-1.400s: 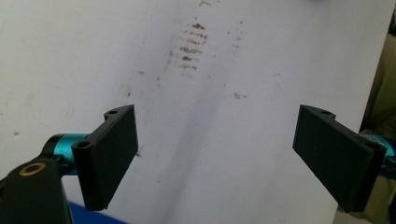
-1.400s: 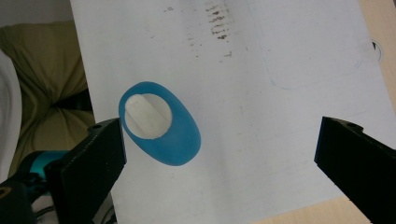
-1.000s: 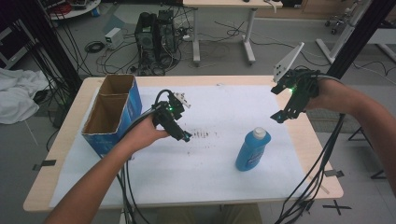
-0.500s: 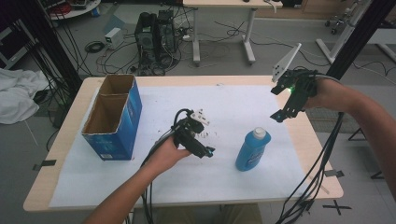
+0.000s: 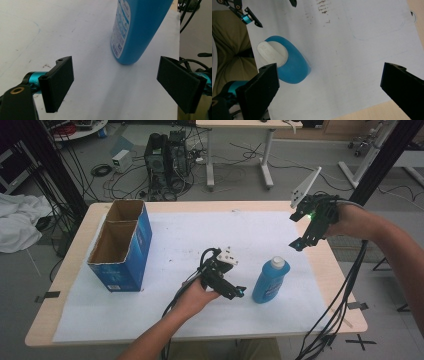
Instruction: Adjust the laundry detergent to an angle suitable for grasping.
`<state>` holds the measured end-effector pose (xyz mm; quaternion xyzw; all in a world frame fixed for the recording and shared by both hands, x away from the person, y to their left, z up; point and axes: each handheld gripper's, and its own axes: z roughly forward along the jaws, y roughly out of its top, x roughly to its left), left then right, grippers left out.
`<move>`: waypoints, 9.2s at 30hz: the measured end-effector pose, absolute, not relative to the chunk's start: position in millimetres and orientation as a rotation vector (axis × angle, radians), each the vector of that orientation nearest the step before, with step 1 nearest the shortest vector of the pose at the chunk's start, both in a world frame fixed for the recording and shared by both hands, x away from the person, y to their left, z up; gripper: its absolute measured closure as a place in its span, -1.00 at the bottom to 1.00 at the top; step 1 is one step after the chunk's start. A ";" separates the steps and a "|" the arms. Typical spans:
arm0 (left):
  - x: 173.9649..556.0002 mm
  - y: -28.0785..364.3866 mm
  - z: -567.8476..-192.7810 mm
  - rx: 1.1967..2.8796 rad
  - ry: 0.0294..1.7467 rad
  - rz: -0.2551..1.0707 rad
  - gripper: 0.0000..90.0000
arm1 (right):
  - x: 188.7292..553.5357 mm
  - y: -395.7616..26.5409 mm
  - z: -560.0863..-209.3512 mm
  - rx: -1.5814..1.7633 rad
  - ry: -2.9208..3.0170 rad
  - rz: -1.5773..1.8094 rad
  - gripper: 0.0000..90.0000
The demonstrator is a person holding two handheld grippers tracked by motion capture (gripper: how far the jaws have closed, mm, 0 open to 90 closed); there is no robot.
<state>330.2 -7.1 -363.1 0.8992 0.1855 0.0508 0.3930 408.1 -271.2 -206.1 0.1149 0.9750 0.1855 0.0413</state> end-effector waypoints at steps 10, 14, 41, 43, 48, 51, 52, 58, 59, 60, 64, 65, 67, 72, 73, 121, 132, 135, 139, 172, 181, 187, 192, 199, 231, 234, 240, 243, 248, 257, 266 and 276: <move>318.4 -23.8 -370.7 2.181 0.529 0.115 -0.69 | 410.8 -267.6 -207.9 0.339 2.991 0.552 -0.98; 318.4 -26.6 -370.7 2.199 0.492 0.148 -0.69 | 411.2 -267.1 -208.3 0.348 2.991 0.556 -0.98; 311.8 -63.0 -381.7 2.077 0.534 0.184 -0.69 | 411.9 -268.2 -207.6 0.353 2.985 0.564 -0.98; 313.0 -68.8 -384.8 2.044 0.542 0.200 -0.69 | 411.8 -267.4 -207.7 0.354 2.983 0.571 -0.98; 313.3 -75.7 -387.8 2.025 0.540 0.206 -0.69 | 411.9 -266.2 -207.2 0.347 2.985 0.569 -0.98; 314.2 -77.9 -388.8 2.009 0.533 0.214 -0.69 | 411.9 -266.1 -207.0 0.346 2.985 0.568 -0.98; 314.2 -77.9 -388.8 2.009 0.533 0.214 -0.69 | 411.9 -266.1 -207.0 0.346 2.985 0.568 -0.98; 316.7 -84.4 -393.0 1.971 0.539 0.223 -0.69 | 411.9 -265.1 -207.2 0.350 2.982 0.575 -0.98; 316.7 -84.4 -393.0 1.971 0.539 0.223 -0.69 | 411.9 -264.9 -206.9 0.351 2.983 0.570 -0.98; 317.4 -84.4 -392.9 1.989 0.534 0.225 -0.69 | 411.8 -264.6 -206.8 0.352 2.984 0.569 -0.98; 318.3 -90.0 -396.5 1.969 0.548 0.222 -0.69 | 412.1 -264.0 -206.9 0.347 2.983 0.577 -0.98; 318.5 -91.4 -397.3 1.966 0.550 0.233 -0.69 | 412.4 -264.0 -206.7 0.344 2.982 0.578 -0.98; 319.3 -92.6 -398.4 1.961 0.554 0.243 -0.69 | 411.8 -264.1 -206.4 0.352 2.982 0.578 -0.98; 319.9 -94.0 -399.4 1.944 0.559 0.246 -0.69 | 412.5 -265.0 -206.3 0.344 2.981 0.581 -0.98; 320.1 -94.2 -399.7 1.944 0.559 0.248 -0.69 | 412.5 -265.0 -206.3 0.344 2.981 0.581 -0.98; 311.2 -99.0 -404.5 1.894 0.549 0.323 -0.14 | 411.7 -261.2 -204.8 0.346 2.978 0.592 -0.98; 310.1 -98.5 -404.3 1.900 0.528 0.334 -0.04 | 412.0 -260.6 -205.0 0.338 2.978 0.595 -0.98; 309.7 -99.2 -404.3 1.891 0.532 0.328 -0.04 | 412.6 -260.7 -205.0 0.325 2.977 0.600 -0.98; 312.4 -97.3 -401.2 1.874 0.559 0.312 -0.03 | 411.5 -260.7 -204.4 0.344 2.976 0.595 -0.98; 345.2 15.3 -330.6 1.969 0.347 0.254 -0.02 | 408.8 -258.8 -202.3 0.338 2.968 0.608 -0.98; 365.9 33.9 -326.4 2.042 0.216 0.125 -0.02 | 408.2 -255.0 -203.0 0.343 2.971 0.594 -0.98; 373.5 38.5 -331.8 2.043 0.141 0.049 -0.02 | 408.1 -252.8 -203.0 0.347 2.971 0.590 -0.98; 373.4 35.1 -335.3 2.036 0.088 0.018 -0.02 | 407.9 -251.3 -202.8 0.354 2.976 0.575 -0.98; 373.3 26.3 -341.4 2.067 0.020 -0.002 -0.02 | 407.8 -250.5 -203.5 0.353 2.975 0.572 -0.98; 371.3 12.4 -384.9 2.120 -0.068 -0.079 -0.01 | 408.8 -248.1 -206.8 0.340 2.977 0.576 -0.98; 371.9 14.2 -386.0 2.114 -0.053 -0.084 -0.02 | 409.5 -246.9 -207.0 0.328 2.976 0.586 -0.98; 370.7 18.6 -390.5 2.095 -0.017 -0.108 -0.05 | 409.7 -244.5 -208.6 0.330 2.981 0.582 -0.98; 370.9 19.2 -390.7 2.107 -0.017 -0.118 -0.07 | 409.5 -244.2 -208.4 0.338 2.986 0.571 -0.98; 371.4 21.2 -393.9 2.115 0.026 -0.146 -0.18 | 409.1 -245.1 -207.9 0.337 2.983 0.576 -0.98; 369.0 23.3 -389.9 2.098 0.051 -0.144 -0.32 | 407.8 -245.4 -207.3 0.326 2.978 0.584 -0.98; 366.1 28.8 -386.3 2.094 0.070 -0.153 -0.41 | 405.8 -245.5 -206.4 0.335 2.977 0.574 -0.98; 362.9 34.3 -382.3 2.077 0.066 -0.162 -0.46 | 405.2 -243.1 -206.3 0.344 2.976 0.573 -0.98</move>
